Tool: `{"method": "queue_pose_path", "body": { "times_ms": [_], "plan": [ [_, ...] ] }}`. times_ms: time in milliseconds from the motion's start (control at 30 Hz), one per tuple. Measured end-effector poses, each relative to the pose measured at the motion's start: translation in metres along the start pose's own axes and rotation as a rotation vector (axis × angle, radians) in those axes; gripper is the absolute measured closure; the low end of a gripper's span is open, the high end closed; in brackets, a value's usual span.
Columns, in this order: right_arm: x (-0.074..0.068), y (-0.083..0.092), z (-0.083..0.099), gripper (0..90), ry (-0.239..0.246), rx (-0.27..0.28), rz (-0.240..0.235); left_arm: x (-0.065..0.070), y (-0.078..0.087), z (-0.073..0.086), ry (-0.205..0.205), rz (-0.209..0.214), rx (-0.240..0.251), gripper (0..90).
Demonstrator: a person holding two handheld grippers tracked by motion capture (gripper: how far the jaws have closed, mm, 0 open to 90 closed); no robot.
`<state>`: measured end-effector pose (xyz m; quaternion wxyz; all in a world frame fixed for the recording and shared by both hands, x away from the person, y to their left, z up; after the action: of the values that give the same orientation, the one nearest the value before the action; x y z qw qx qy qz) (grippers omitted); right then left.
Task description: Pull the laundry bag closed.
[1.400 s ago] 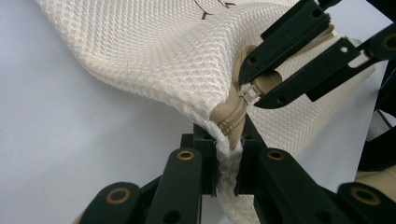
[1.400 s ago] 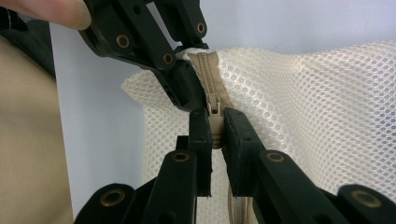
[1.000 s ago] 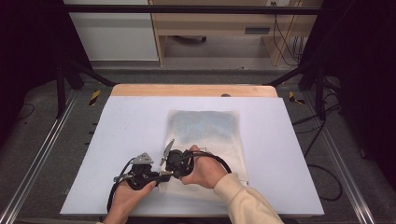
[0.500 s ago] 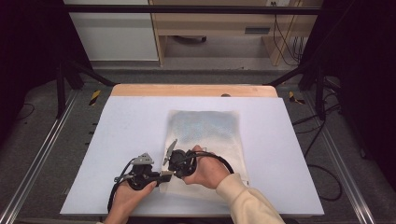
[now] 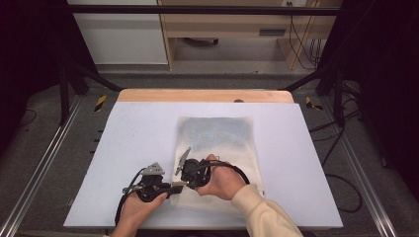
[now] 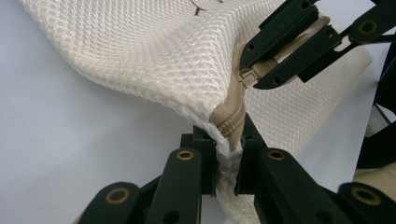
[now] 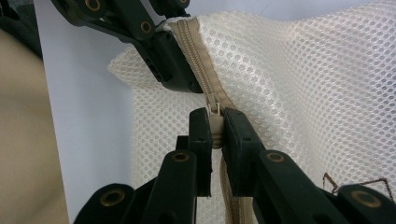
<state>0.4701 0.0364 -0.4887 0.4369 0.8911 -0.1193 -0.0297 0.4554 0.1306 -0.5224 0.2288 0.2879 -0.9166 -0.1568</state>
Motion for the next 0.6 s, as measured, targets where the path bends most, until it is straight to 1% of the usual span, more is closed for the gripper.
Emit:
{"method": "queue_pose_path", "body": {
  "times_ms": [100, 167, 267, 300, 600],
  "plan": [
    [0.0011, 0.0006, 0.0015, 82.2, 0.011, -0.001, 0.000, 0.0003, 0.0002, 0.0001, 0.001, 0.005, -0.003, 82.4],
    [0.0007, 0.0013, 0.0021, 82.2, 0.004, 0.004, 0.000, 0.0009, -0.0003, 0.0002, 0.000, 0.006, -0.003, 82.5],
    [0.0008, 0.0020, 0.0034, 82.2, 0.007, 0.002, 0.000, 0.0013, -0.0006, 0.0005, 0.000, 0.008, -0.006, 82.4],
    [0.0004, 0.0023, 0.0041, 82.2, -0.004, 0.000, 0.003, 0.0013, -0.0006, 0.0006, 0.000, 0.009, -0.007, 82.4],
    [0.0024, 0.0050, 0.0096, 82.2, -0.001, -0.001, 0.003, 0.0021, -0.0011, 0.0008, -0.002, 0.012, -0.009, 82.4]
  ]
}}
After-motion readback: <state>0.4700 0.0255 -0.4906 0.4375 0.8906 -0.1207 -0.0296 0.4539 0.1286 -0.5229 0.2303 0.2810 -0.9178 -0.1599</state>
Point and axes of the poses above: each handheld gripper's, and its own axes: y roughly backward along the jaws, z roughly out of its underside, x roughly to its right, the point moved 8 cm from there along -y, roughly forward along the jaws, and after that the axes turned 15 degrees about x, right-handed, at the moved point
